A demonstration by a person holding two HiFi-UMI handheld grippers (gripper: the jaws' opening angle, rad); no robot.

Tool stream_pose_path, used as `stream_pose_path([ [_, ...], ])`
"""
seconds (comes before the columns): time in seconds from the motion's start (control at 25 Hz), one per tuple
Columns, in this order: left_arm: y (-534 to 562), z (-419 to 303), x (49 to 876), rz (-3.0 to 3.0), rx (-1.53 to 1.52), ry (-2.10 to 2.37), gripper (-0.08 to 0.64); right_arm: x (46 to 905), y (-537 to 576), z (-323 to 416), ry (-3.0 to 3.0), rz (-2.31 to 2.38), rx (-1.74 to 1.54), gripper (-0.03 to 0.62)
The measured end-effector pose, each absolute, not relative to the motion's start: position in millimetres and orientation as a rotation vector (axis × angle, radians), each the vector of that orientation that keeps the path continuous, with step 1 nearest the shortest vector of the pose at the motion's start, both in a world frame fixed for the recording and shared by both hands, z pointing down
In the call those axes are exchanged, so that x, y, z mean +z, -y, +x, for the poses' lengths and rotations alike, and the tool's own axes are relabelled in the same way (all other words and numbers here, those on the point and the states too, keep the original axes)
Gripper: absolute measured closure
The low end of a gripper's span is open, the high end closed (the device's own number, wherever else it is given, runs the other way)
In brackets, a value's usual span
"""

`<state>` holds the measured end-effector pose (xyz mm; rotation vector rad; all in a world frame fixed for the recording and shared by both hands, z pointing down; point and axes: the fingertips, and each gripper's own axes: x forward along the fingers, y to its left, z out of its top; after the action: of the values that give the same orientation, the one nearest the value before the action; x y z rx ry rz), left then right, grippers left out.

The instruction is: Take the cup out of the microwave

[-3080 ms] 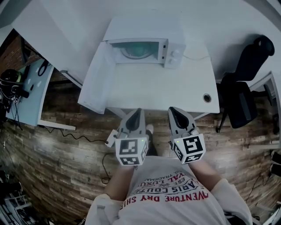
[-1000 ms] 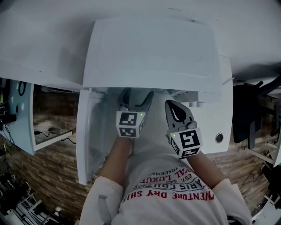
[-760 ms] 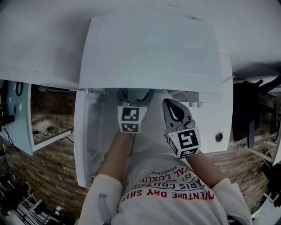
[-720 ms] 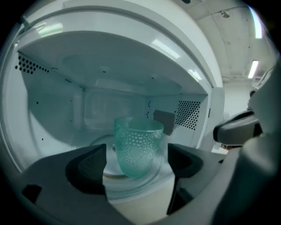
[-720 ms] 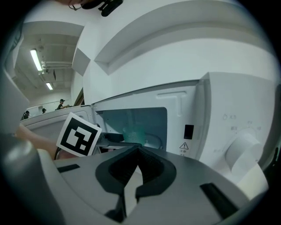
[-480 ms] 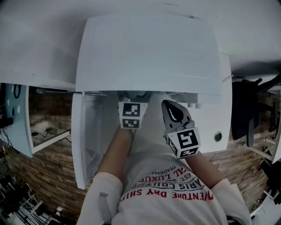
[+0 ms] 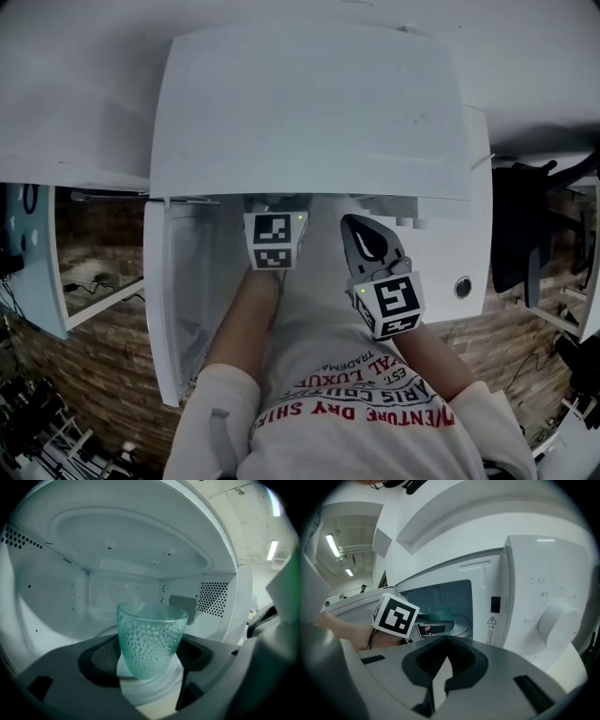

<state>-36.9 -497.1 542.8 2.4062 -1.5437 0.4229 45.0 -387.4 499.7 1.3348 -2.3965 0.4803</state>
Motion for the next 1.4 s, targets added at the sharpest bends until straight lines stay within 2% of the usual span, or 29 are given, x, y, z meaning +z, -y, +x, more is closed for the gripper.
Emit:
stream_pose_path([
  [0.44,484.5,-34.5,535.5,2.431,0.415,1.514,0.198,496.1,384.0,51.7,2.388,1.360,0.463,0.588],
  [0.8,433.3,-29.1,521.3,2.457,0.419,1.490,0.198,478.0,359.6,51.0,2.412,1.394,0.405,0.588],
  [1.4,360.8,-44.4,445.2,2.512,0.284,1.452,0.198,428.6,331.1,47.7,2.485,1.519,0.289,0.588],
])
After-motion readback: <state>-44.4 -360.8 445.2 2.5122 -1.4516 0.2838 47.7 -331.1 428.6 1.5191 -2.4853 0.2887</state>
